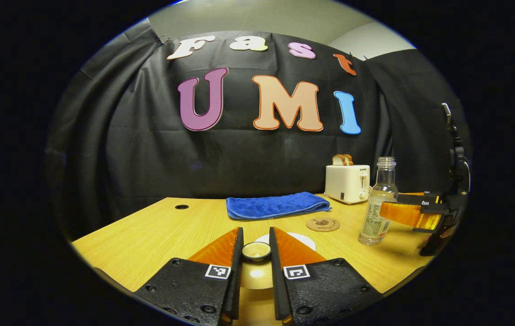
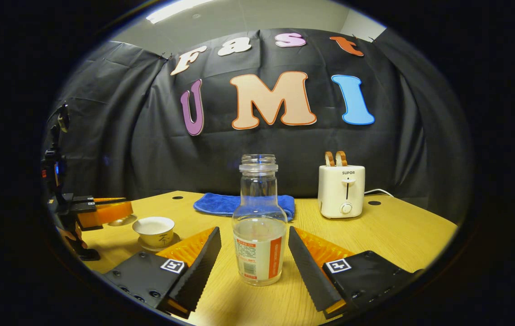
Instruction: Open the teacup lid with one hand, grasp the water bottle and pour water into the teacup with the other hand; after pouring, place the water bottle on the coaster and then close the teacup lid.
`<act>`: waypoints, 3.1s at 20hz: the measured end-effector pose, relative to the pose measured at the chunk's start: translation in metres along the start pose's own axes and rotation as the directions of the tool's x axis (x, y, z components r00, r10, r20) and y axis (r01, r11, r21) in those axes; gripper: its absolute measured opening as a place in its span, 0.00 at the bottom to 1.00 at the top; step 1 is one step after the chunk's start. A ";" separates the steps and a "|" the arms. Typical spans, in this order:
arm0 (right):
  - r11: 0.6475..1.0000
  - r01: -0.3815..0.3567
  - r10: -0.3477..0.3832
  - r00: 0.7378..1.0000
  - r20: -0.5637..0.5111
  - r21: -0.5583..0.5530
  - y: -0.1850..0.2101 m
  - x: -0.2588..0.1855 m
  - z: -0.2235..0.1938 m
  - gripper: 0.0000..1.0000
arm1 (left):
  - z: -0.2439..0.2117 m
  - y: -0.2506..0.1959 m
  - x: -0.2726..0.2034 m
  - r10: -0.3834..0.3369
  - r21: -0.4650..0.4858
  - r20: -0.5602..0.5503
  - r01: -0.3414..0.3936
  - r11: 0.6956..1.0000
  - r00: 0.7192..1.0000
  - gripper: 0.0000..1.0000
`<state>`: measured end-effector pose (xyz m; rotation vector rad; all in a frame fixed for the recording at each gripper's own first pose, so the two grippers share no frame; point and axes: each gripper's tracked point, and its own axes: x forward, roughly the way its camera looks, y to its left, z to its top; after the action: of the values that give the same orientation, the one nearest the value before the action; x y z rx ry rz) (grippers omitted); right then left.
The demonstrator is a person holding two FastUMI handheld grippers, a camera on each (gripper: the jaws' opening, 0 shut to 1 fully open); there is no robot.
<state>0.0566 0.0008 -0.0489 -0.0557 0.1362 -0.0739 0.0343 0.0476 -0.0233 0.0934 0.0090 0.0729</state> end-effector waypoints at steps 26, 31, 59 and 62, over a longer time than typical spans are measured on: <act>0.978 0.041 -0.064 0.992 -0.106 -0.203 -0.018 0.031 0.039 0.77 | -0.002 0.062 -0.017 0.159 -0.001 -0.002 -0.159 0.987 0.987 0.28; 0.855 0.126 -0.167 0.985 -0.037 -0.503 -0.023 0.034 0.045 0.77 | -0.002 0.068 -0.019 0.182 -0.002 0.001 -0.182 0.983 0.983 0.28; 0.115 -0.024 -0.068 0.997 -0.032 -0.993 0.072 0.081 -0.009 0.77 | -0.002 0.074 -0.021 0.217 -0.003 -0.001 -0.217 0.976 0.976 0.28; 0.043 0.002 -0.048 0.999 0.000 -0.999 0.078 0.081 0.004 0.77 | -0.003 0.075 -0.022 0.217 -0.003 0.000 -0.217 0.976 0.976 0.28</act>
<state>0.1422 0.0723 -0.0608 -1.5821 0.2024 0.0057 0.0069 0.1206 -0.0194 0.0914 -0.0013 0.2917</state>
